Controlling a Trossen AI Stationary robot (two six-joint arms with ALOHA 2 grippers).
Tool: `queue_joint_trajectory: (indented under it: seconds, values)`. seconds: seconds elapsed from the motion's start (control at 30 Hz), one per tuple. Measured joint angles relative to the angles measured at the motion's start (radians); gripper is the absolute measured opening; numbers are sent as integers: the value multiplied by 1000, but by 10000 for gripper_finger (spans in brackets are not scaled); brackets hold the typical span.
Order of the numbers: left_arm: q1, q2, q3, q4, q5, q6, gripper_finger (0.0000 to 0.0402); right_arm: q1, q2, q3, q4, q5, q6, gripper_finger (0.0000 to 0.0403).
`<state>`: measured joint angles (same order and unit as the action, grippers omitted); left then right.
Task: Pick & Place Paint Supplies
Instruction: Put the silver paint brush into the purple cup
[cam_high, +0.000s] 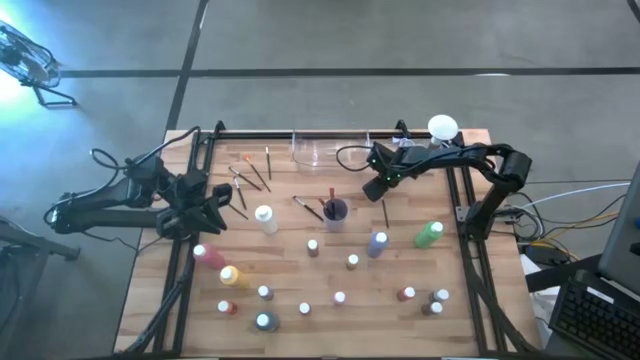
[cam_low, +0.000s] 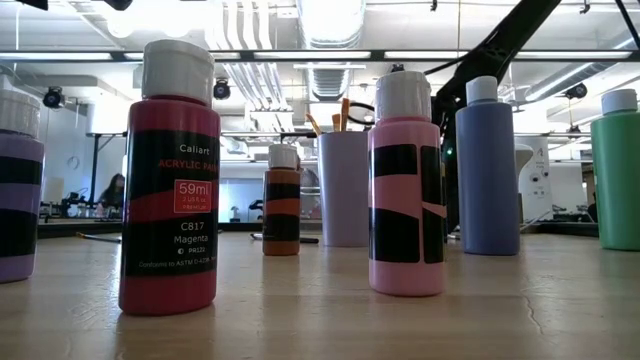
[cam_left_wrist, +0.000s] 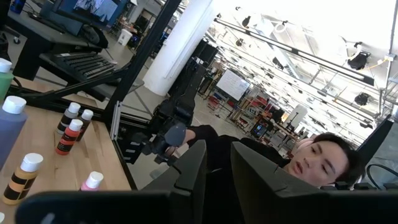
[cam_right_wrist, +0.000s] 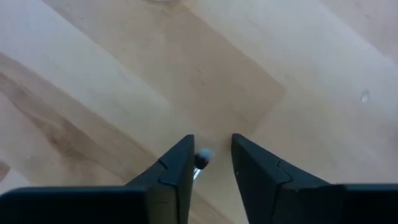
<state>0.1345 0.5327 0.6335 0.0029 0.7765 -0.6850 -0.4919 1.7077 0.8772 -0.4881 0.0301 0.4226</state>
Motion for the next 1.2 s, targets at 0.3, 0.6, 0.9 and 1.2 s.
queue_joint_trajectory:
  seconds: [0.3, 0.6, 0.9, 1.2]
  values:
    - [0, 0, 0, 0, 0, 0, 81, 2, 0, 0, -48, -16, 16, 82]
    - [0, 0, 0, 0, 0, 0, 81, 3, 0, -1, -59, -16, 17, 49]
    - [0, 0, 0, 0, 0, 0, 81, 4, -30, 29, -84, -30, -38, 9]
    - [0, 0, 0, 0, 0, 0, 81, 4, -171, 64, -66, -22, -75, 8]
